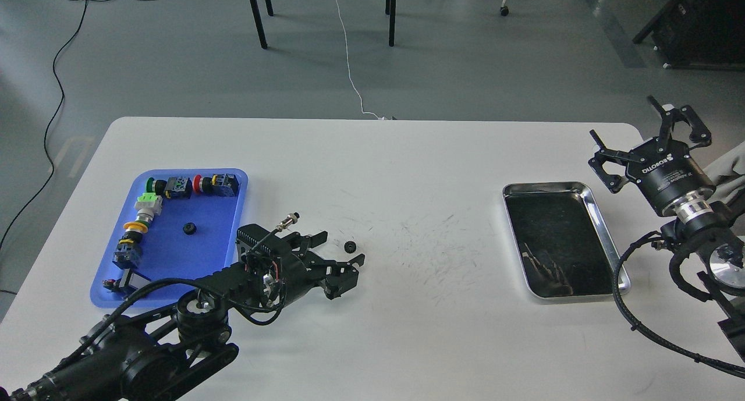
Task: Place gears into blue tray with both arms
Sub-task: 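Reach the left gripper to the black gear on the table and grasp it, then carry the black gear into the blue tray and release it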
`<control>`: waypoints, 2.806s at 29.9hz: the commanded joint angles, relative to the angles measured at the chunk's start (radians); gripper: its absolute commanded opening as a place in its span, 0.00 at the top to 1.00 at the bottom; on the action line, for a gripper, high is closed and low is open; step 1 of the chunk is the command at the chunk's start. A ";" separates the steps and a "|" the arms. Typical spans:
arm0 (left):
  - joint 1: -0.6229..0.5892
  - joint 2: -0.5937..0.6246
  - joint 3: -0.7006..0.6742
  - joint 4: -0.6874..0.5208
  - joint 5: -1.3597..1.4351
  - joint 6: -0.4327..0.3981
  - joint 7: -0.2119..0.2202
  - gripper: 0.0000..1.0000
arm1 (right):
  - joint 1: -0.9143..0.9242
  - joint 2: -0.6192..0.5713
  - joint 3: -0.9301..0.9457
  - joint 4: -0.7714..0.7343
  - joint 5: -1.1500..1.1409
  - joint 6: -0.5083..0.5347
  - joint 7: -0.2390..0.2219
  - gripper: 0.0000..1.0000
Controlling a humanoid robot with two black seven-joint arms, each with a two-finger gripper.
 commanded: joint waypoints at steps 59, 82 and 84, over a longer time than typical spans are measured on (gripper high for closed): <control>0.074 0.650 0.012 -0.206 -0.072 0.190 -0.005 0.94 | 0.006 0.003 -0.012 0.021 0.000 -0.001 0.000 0.05; 0.157 0.575 0.011 -0.097 -0.100 0.196 -0.014 0.80 | 0.003 -0.004 -0.010 0.018 0.000 0.002 0.000 0.05; 0.157 0.575 0.011 -0.097 -0.100 0.196 -0.013 0.75 | 0.003 -0.006 -0.010 0.018 0.000 0.002 0.000 0.05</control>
